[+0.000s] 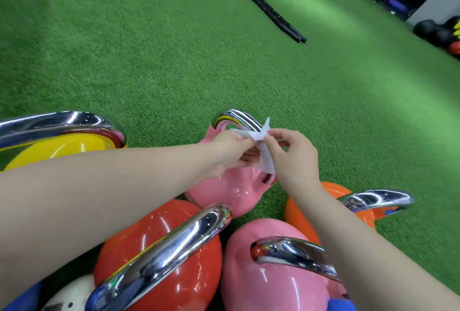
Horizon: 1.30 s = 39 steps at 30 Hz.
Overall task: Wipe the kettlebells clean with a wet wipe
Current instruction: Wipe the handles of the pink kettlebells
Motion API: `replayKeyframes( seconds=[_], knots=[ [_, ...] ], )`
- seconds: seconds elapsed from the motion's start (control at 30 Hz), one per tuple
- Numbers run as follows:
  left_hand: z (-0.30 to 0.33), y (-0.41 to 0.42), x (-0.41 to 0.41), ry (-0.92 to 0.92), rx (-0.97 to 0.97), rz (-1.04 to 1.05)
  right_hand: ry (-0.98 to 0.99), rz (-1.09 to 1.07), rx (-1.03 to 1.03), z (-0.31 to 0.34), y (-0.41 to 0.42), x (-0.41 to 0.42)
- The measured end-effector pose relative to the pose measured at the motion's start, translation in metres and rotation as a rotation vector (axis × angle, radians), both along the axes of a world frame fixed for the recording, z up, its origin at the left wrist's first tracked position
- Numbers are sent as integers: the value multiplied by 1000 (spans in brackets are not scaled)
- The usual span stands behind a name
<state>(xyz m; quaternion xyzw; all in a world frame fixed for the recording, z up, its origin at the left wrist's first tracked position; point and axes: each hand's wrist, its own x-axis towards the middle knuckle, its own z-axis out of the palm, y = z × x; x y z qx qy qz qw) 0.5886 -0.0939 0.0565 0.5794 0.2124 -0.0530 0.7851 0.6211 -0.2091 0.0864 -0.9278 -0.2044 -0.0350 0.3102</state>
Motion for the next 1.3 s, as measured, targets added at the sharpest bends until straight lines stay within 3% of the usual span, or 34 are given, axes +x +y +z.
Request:
replayKeyframes(
  seconds=[0.2,0.3,0.37,0.43,0.5,0.57,0.63,0.77,0.9,1.17,1.3],
  knots=[
    [6,11,-2,80,23,134,-7,121,-322,9,20,10],
    [-3,15,-2,27,382,306,-48,119,-386,10,21,10],
    [-3,14,-4,-231,696,433,-76,111,-358,9,19,7],
    [1,13,-7,-572,979,282,-103,93,-360,5,18,3],
    [-4,14,-3,-819,1212,-35,-97,31,-353,2,14,2],
    [-7,18,3,-914,1360,-239,15,-24,-213,0,6,3],
    [-9,18,6,-1006,1541,-302,156,-27,-81,2,-4,5],
    [-2,17,14,-1099,1840,-277,316,-52,-200,-3,-20,5],
    [-3,26,21,-1197,1889,-270,293,-74,-322,-14,-22,3],
    [-13,44,25,-1141,1781,-129,261,-89,-296,-12,-19,7],
    [-19,52,26,-1026,1752,-35,241,-75,-260,-12,-18,5]
  ],
)
